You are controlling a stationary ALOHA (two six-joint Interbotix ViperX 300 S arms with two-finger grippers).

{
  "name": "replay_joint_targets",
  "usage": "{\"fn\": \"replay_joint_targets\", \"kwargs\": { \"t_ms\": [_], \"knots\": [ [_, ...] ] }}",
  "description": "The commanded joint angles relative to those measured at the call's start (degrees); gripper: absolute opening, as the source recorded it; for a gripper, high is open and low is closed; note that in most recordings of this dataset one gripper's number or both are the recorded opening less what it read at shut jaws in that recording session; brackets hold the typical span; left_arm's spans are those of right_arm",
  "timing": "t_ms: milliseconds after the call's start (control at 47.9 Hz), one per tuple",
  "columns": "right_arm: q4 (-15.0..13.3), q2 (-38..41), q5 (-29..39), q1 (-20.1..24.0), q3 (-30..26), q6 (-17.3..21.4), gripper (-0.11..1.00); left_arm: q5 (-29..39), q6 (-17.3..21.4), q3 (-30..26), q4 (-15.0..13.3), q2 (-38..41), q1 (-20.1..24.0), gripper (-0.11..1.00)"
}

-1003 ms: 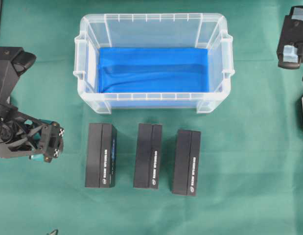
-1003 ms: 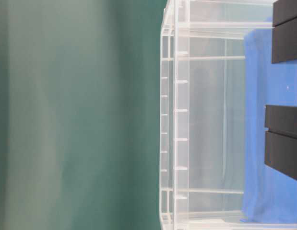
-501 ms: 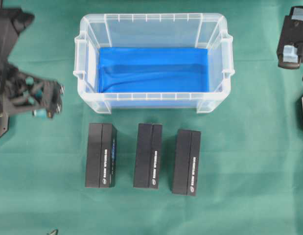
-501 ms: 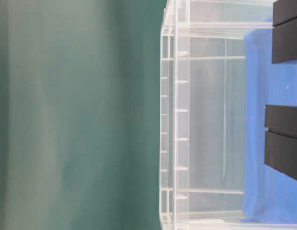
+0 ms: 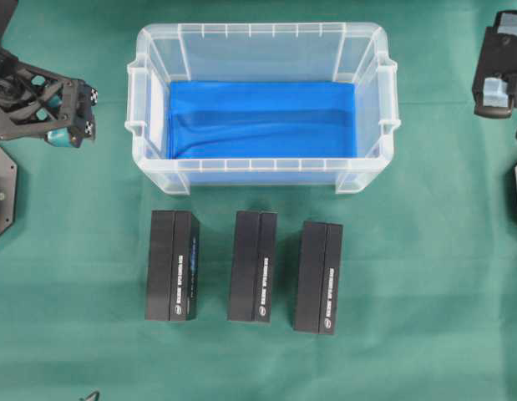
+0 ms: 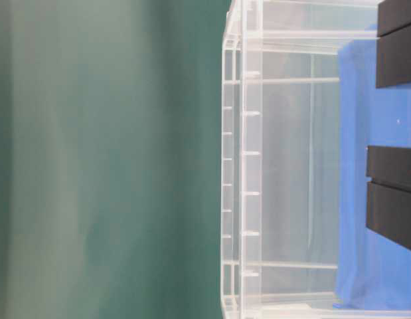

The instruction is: Take the box out of the case with the left arm.

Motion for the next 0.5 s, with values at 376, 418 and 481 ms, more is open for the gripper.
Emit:
{"fn": "replay_joint_targets", "kwargs": {
  "t_ms": [376, 418, 481],
  "knots": [
    [0.0, -0.3, 0.1, 0.0, -0.5, 0.1, 0.01, 0.0, 0.1, 0.0, -0.1, -1.5, 0.9, 0.84],
    [-0.1, -0.3, 0.1, 0.0, -0.5, 0.1, 0.01, 0.0, 0.1, -0.1, -0.1, -1.6, 0.9, 0.84],
    [-0.1, -0.3, 0.1, 0.0, -0.5, 0.1, 0.01, -0.1, 0.1, -0.1, -0.1, -1.5, 0.9, 0.84]
  ]
}}
